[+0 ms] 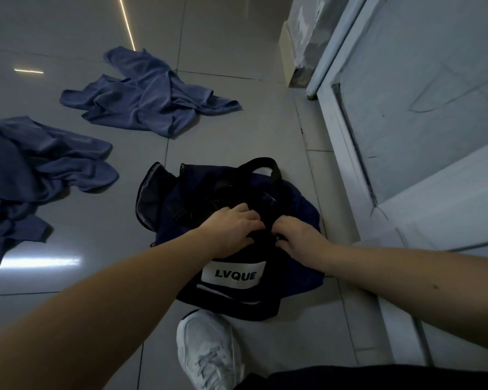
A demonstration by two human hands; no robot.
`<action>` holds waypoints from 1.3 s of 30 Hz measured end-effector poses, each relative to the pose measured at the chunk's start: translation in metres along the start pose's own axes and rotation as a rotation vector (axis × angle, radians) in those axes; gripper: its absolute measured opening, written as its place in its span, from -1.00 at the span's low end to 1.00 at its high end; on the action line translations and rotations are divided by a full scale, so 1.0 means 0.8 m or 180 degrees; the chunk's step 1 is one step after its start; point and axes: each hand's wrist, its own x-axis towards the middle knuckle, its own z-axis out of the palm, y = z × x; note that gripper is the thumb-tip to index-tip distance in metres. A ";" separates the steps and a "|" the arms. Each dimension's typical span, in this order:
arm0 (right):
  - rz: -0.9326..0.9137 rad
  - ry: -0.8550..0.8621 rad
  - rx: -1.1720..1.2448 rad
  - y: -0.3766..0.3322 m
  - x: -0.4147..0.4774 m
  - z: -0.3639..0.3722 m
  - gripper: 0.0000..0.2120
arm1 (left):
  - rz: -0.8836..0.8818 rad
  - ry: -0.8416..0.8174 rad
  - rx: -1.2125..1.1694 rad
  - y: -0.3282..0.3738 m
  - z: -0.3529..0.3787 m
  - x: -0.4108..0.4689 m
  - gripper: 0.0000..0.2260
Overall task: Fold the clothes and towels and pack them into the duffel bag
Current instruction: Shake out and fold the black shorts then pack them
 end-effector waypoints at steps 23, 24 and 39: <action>-0.0459 -0.1264 -0.1278 0.017 -0.011 -0.078 -0.90 | -0.0755 -0.0226 0.0828 0.017 0.003 0.019 -0.20; -0.0431 -0.1231 -0.1143 0.018 -0.014 -0.075 -0.90 | -0.0891 -0.0245 0.0789 0.013 0.005 0.020 -0.15; 0.0222 -0.1264 -0.0378 -0.008 -0.002 -0.078 -0.72 | -0.1219 -0.0809 -0.0516 -0.001 -0.021 0.024 -0.29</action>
